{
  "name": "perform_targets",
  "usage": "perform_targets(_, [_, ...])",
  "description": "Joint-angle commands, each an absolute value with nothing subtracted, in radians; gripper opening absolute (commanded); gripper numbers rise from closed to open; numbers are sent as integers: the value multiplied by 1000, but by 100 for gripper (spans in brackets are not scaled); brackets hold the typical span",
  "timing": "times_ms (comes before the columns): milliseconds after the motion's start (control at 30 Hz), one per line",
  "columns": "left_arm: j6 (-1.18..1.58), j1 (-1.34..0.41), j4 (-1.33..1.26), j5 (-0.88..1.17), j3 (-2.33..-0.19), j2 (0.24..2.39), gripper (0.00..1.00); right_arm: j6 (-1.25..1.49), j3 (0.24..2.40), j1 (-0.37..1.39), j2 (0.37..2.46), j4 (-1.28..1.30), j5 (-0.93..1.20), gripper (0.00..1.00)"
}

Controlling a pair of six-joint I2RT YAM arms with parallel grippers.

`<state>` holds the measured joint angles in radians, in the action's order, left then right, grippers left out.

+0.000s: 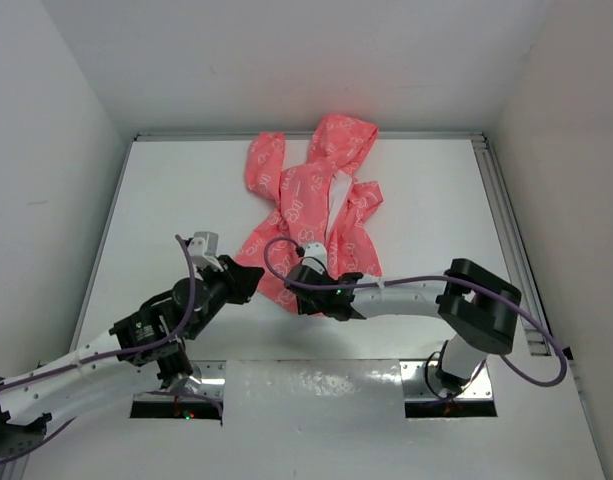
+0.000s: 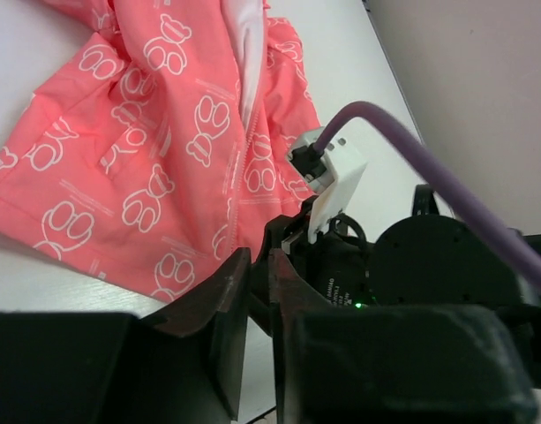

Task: Zip up the jacket

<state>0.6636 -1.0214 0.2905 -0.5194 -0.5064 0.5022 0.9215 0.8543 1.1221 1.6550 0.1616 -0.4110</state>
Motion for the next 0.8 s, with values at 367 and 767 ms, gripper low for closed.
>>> perform_targets(367, [729, -1022, 344, -542, -463, 459, 31, 1051, 910, 1129, 1773, 67, -486, 33])
perform_targets(767, [752, -1022, 399, -531, -456, 439, 38, 1115, 890, 1132, 1798, 108, -613, 42])
